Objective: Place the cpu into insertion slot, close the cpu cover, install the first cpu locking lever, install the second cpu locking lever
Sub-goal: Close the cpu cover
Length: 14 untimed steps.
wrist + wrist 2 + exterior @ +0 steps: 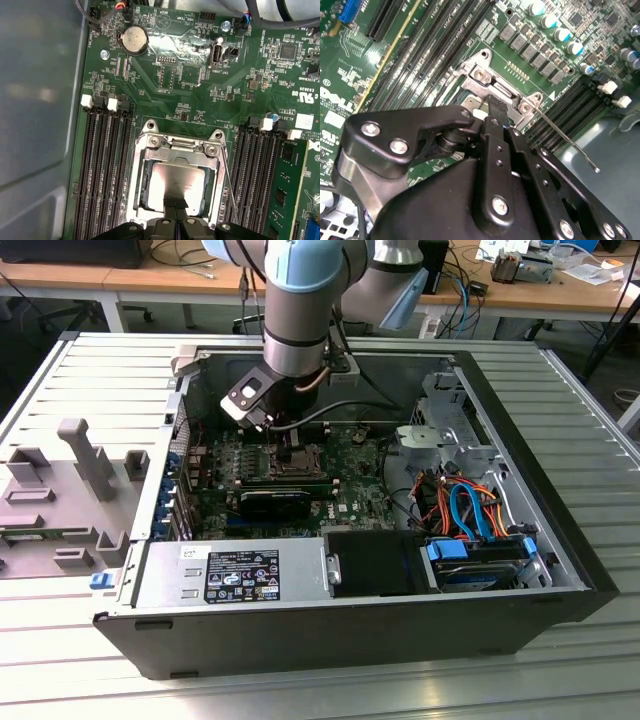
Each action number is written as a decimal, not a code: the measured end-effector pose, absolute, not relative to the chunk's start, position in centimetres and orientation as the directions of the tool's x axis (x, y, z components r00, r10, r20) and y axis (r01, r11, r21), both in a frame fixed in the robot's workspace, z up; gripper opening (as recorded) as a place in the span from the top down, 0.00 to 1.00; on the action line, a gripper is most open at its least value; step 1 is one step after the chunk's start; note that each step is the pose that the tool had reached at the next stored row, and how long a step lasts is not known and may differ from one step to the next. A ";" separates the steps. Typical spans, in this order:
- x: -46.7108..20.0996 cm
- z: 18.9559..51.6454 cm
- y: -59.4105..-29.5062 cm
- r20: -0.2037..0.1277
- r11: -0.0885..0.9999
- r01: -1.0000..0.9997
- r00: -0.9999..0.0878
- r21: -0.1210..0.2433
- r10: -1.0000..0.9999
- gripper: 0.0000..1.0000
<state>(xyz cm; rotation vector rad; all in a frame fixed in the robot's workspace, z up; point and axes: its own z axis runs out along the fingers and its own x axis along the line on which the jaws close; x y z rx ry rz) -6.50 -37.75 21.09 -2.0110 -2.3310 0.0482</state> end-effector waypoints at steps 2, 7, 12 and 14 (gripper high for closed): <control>-6.4 21.3 -37.8 0.029 0.147 0.987 -0.146 -0.064 0.989 0.89; -5.6 21.8 -37.8 0.043 0.148 0.987 -0.146 -0.064 0.988 0.89; -5.6 23.5 -37.8 0.050 0.149 0.987 -0.146 -0.062 0.988 0.89; -5.6 23.9 -37.8 0.052 0.149 0.987 -0.146 -0.062 0.988 0.89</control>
